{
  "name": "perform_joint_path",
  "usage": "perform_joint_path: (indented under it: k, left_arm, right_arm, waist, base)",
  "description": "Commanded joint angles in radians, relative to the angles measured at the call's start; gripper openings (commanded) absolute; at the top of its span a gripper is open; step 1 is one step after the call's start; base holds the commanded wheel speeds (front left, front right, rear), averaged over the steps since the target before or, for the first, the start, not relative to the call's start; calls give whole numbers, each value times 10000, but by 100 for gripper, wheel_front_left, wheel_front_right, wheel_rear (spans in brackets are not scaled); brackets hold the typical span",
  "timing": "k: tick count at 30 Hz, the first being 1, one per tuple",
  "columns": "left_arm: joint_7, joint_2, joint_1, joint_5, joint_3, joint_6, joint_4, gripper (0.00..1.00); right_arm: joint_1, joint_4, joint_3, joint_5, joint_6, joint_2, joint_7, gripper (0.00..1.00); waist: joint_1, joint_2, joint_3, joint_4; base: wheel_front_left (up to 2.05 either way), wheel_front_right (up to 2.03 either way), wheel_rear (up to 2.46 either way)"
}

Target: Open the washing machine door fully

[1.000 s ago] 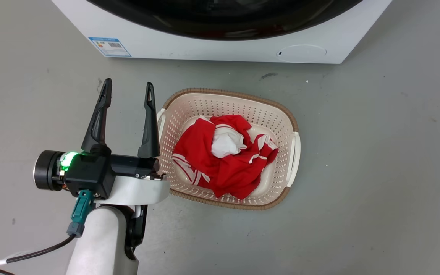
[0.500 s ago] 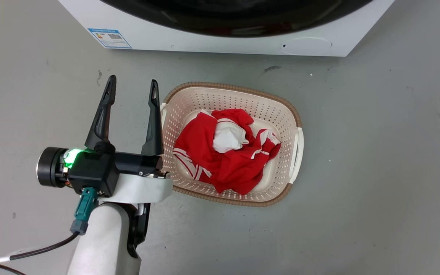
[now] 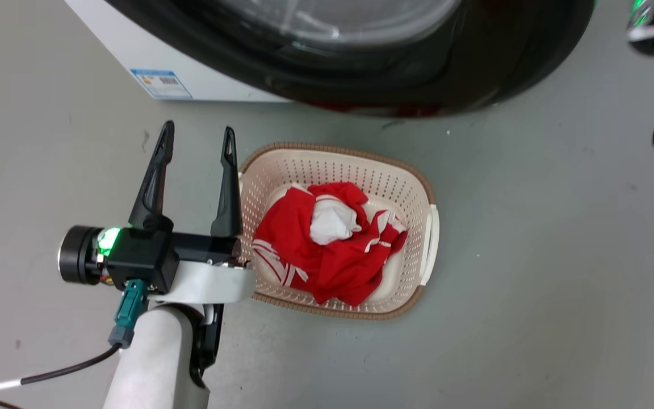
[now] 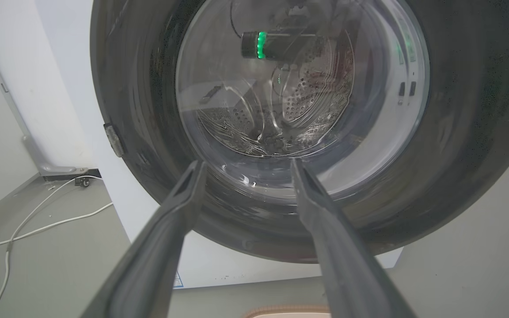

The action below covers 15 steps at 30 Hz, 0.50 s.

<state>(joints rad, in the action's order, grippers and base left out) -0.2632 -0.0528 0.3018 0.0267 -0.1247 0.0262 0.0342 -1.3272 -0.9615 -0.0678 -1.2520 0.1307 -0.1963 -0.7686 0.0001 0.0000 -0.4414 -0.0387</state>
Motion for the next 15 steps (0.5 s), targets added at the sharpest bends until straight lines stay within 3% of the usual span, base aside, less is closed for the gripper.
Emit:
perform_joint_path:
  k: [1, 15]
  left_arm:
    - [-23, -8, -170, -45, 32, -32, -40, 100]
    - [-23, -66, -1404, 107, 263, -139, -513, 100]
  right_arm:
    - [358, 69, 94, -65, 0, 179, -203, 0]
    - [3454, 1399, 587, -512, -1, 951, -1704, 0]
  waist:
    - [-1, 0, 227, 50]
    - [-1, 0, 2295, 183]
  base:
    - [0, 0, 0]
    - [0, 0, 0]
